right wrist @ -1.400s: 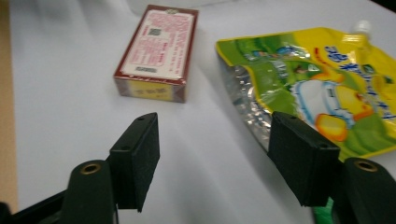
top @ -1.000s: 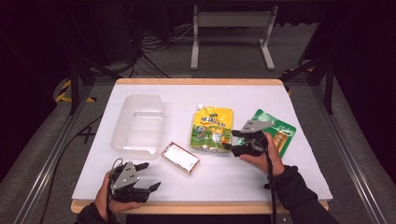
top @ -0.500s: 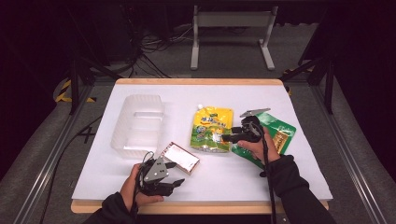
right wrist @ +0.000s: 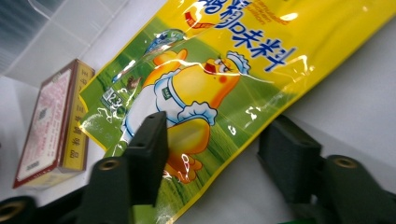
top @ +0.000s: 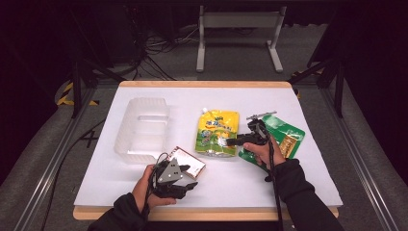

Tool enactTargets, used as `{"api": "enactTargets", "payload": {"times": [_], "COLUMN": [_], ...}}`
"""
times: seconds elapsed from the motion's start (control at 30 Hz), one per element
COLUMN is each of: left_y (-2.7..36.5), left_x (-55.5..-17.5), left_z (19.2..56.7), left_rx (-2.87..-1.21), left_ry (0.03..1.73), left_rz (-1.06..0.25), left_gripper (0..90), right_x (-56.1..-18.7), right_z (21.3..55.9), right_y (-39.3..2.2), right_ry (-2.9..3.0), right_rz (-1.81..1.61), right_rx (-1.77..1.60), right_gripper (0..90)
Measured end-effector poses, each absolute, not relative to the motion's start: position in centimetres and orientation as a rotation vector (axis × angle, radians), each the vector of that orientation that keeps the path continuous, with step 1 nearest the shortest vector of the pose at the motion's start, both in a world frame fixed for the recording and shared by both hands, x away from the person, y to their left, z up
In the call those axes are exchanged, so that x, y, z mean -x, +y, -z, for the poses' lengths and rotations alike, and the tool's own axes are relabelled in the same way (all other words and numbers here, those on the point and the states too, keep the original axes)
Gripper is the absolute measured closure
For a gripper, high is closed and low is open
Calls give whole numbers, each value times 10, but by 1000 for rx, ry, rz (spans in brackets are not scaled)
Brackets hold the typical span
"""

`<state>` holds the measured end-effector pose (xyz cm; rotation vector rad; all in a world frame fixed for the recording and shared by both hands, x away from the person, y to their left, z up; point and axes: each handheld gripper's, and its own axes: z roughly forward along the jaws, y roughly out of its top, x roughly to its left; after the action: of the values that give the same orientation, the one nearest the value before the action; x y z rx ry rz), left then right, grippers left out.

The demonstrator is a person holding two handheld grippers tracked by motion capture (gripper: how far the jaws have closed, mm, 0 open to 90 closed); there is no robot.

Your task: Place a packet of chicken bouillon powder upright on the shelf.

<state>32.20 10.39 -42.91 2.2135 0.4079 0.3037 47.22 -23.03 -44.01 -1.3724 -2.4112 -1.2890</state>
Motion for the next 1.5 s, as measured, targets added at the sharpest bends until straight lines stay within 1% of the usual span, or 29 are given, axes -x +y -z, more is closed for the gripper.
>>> {"api": "enactTargets", "payload": {"times": [0.03, 0.07, 0.1, 0.13, 0.17, 0.2, 0.33, 0.4, 0.5, 0.77, 0.8, 0.87, 0.93, 1.1, 1.2, 1.23, 1.27, 1.3, 1.33, 1.4, 1.5], "left_y": [104, 104, 104, 104, 105, 104, 103, 102, 103, 104, 103, 100, 95, 89, 85, 83, 82, 80, 79, 78, 77], "left_x": [-322, -322, -323, -323, -323, -324, -325, -325, -326, -327, -328, -328, -328, -332, -335, -336, -337, -337, -337, -339, -343], "left_z": [429, 430, 430, 430, 431, 432, 435, 436, 436, 438, 439, 440, 442, 442, 442, 442, 442, 441, 441, 441, 441], "left_rx": [-2214, -2216, -2216, -2209, -2211, -2212, -2222, -2223, -2221, -2215, -2209, -2202, -2208, -2213, -2214, -2211, -2212, -2212, -2216, -2215, -2208], "left_ry": [408, 410, 417, 427, 435, 441, 448, 450, 462, 502, 513, 526, 541, 553, 556, 561, 557, 549, 543, 539, 558], "left_rz": [-304, -305, -302, -297, -299, -296, -291, -291, -293, -294, -279, -242, -261, -263, -268, -271, -267, -263, -270, -275, -280], "left_gripper": [397, 397, 396, 392, 386, 378, 364, 360, 350, 305, 297, 262, 216, 198, 193, 192, 192, 192, 192, 191, 181], "right_x": [-472, -472, -472, -472, -471, -470, -466, -464, -462, -447, -444, -438, -432, -421, -413, -412, -412, -412, -415, -420, -430], "right_z": [441, 441, 442, 442, 441, 440, 439, 438, 436, 431, 429, 425, 423, 421, 417, 415, 414, 413, 414, 416, 423], "right_y": [-231, -231, -232, -234, -234, -234, -229, -228, -228, -231, -233, -237, -242, -251, -251, -249, -247, -246, -245, -244, -243], "right_ry": [-2392, -2392, -2382, -2386, -2395, -2422, -2477, -2487, -2501, -2549, -2551, -2557, -2561, -2566, -2554, -2575, -2591, -2597, -2590, -2579, -2498], "right_rz": [1294, 1294, 1298, 1302, 1311, 1312, 1307, 1330, 1338, 1338, 1342, 1357, 1371, 1377, 1394, 1387, 1386, 1386, 1381, 1333, 1296], "right_rx": [1380, 1380, 1379, 1374, 1379, 1375, 1354, 1350, 1338, 1325, 1325, 1317, 1318, 1285, 1191, 1169, 1172, 1200, 1226, 1230, 1274], "right_gripper": [520, 520, 564, 627, 711, 762, 814, 874, 900, 900, 900, 900, 900, 900, 900, 894, 784, 720, 628, 421, 320]}}
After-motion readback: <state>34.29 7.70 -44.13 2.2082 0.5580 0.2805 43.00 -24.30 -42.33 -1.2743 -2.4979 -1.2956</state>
